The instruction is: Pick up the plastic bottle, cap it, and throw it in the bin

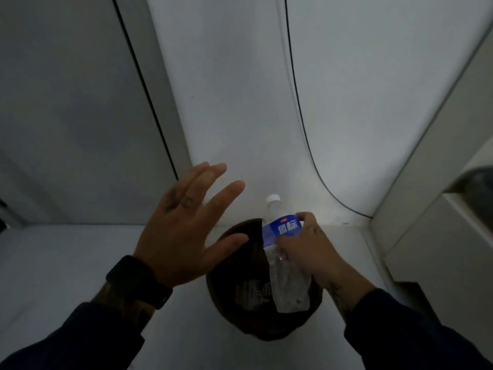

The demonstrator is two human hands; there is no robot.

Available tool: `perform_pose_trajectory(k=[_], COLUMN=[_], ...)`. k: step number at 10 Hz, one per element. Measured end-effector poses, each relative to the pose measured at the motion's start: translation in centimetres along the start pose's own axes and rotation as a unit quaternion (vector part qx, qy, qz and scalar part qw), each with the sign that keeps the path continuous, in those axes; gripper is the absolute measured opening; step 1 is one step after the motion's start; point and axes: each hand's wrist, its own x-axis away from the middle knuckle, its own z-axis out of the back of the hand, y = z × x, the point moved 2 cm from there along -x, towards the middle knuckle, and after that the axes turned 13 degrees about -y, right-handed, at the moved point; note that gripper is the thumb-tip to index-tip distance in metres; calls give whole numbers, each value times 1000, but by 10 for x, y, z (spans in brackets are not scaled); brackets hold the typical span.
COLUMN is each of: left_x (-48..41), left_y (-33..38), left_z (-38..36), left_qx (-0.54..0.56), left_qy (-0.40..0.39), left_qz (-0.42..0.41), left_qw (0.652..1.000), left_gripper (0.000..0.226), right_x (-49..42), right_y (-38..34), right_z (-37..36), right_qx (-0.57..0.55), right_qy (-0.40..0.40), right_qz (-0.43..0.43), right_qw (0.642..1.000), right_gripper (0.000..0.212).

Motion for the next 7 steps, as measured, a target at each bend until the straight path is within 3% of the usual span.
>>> perform_pose_trajectory(k=[2, 3, 4, 5, 6, 7], left_x=[54, 68, 76, 82, 78, 62], left_y=[10, 11, 8, 8, 2, -1], left_z=[-46, -52, -57, -60, -60, -34], left_qx=[20, 18, 16, 11, -3, 38], left_qy=[-50, -46, -53, -66, -62, -86], left_qz=[22, 22, 30, 38, 37, 60], left_qw=[998, 999, 998, 997, 997, 994], left_gripper=[74, 74, 74, 74, 76, 77], right_x=[-48, -60, -66, -58, -50, -38], right_y=[64, 84, 105, 115, 106, 74], right_z=[-44, -56, -67, -76, -74, -53], right_qx=[47, 81, 111, 131, 119, 100], right_qy=[-73, -108, -113, -131, -161, -124], right_qz=[-104, -134, -136, -122, -100, -52], right_qw=[991, 982, 978, 975, 975, 986], right_gripper=[75, 71, 36, 19, 48, 80])
